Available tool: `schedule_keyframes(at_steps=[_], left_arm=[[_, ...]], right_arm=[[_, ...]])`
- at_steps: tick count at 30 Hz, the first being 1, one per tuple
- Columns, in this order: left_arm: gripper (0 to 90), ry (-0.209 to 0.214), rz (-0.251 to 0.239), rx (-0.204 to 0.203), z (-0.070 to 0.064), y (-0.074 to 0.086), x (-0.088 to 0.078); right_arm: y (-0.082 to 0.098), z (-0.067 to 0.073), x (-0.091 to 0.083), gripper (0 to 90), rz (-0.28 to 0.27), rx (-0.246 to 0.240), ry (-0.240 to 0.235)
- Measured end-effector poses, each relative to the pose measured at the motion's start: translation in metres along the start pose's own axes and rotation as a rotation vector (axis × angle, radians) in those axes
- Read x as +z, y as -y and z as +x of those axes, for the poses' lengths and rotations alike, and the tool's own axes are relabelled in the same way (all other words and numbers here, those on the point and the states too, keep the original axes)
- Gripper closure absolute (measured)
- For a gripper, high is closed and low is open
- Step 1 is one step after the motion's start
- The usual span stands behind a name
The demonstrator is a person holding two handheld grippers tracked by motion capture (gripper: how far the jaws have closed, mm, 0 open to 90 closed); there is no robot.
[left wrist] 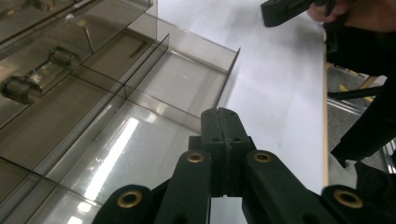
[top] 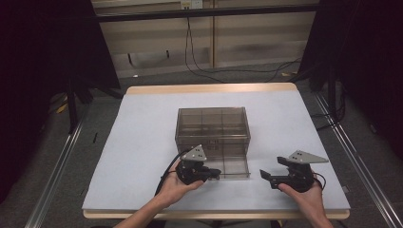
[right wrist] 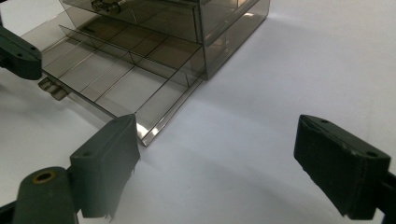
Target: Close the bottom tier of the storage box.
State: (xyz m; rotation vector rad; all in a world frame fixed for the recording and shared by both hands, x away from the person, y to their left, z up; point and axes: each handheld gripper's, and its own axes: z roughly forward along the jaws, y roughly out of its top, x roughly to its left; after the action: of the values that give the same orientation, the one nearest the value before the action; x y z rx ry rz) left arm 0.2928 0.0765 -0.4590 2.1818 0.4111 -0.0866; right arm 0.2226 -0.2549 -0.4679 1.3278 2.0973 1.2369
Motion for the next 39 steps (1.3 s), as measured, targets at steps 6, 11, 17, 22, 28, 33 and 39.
schedule_keyframes(at_steps=[6,11,17,22,28,33,39], left_arm=[[90.0,-0.011,0.022,0.007,0.000,0.000,0.003],[90.0,-0.014,0.022,0.014,-0.001,0.003,0.003],[90.0,-0.017,0.025,0.008,0.000,0.008,-0.001],[90.0,-0.032,0.055,0.029,-0.002,0.009,0.001],[90.0,-0.034,0.025,0.022,-0.001,0.011,0.002],[90.0,-0.050,0.039,0.014,0.002,0.010,-0.001],[90.0,-0.041,0.030,0.014,0.003,0.011,0.001]], right_arm=[[0.000,0.000,0.000,14.1,0.005,0.003,-0.004],[0.000,0.000,0.001,14.1,0.008,0.003,-0.007],[0.001,0.000,-0.001,14.1,0.007,0.003,0.000],[0.001,0.000,0.000,14.1,0.009,0.003,-0.001],[0.001,0.000,0.000,14.1,0.012,0.005,0.002],[0.001,0.000,0.000,14.1,0.014,0.005,-0.001],[0.001,0.000,0.001,14.1,0.018,0.007,-0.002]])
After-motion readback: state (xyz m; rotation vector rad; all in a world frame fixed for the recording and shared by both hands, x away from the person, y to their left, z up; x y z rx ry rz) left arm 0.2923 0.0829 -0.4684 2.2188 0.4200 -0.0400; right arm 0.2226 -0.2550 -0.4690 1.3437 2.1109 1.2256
